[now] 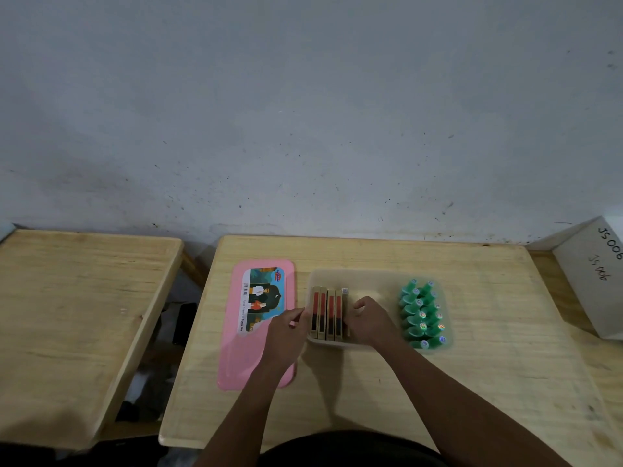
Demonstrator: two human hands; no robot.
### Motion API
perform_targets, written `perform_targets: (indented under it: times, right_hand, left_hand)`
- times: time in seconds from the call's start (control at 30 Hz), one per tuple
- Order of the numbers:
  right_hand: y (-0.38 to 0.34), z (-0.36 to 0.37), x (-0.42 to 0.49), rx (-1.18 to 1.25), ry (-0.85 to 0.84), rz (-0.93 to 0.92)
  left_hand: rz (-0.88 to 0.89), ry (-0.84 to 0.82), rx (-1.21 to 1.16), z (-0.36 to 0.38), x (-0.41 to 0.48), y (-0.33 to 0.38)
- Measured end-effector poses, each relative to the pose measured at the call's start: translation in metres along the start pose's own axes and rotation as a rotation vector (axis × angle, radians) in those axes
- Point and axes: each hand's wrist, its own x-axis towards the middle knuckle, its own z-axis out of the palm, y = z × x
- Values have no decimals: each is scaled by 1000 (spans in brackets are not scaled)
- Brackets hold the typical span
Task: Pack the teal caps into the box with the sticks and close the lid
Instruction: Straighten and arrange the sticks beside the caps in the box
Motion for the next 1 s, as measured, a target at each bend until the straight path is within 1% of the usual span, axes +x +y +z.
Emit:
perform_targets:
  times: [0.27,0.4,0.47,0.57,0.67,0.8,0.9,1.0]
  right_hand:
    - [2,1,-2,-90,92,-88]
    - [4,-3,-2,-169,68,-72]
    - [4,-5,-1,-181,96,-60]
    - [4,-8,0,-23,81,-38]
    - [3,-12,0,241,35,6]
    - [1,-26,2,476,-4,123]
    - [1,-33,1,712,-107,199]
    - [5,-35,-3,825,-222,167]
  left_hand:
    - [-9,3,6,0,0,2]
    - [-12,18,-9,0,-1,3]
    - [-13,18,-19,0,-2,4]
    - [-21,12,-24,0,-1,5]
    - [-19,13,-16,0,-2,4]
    - [-32,15,-16,-1,-3,5]
    - [-39,13,-16,-1,-4,7]
    - [-29,17,-13,-1,-4,6]
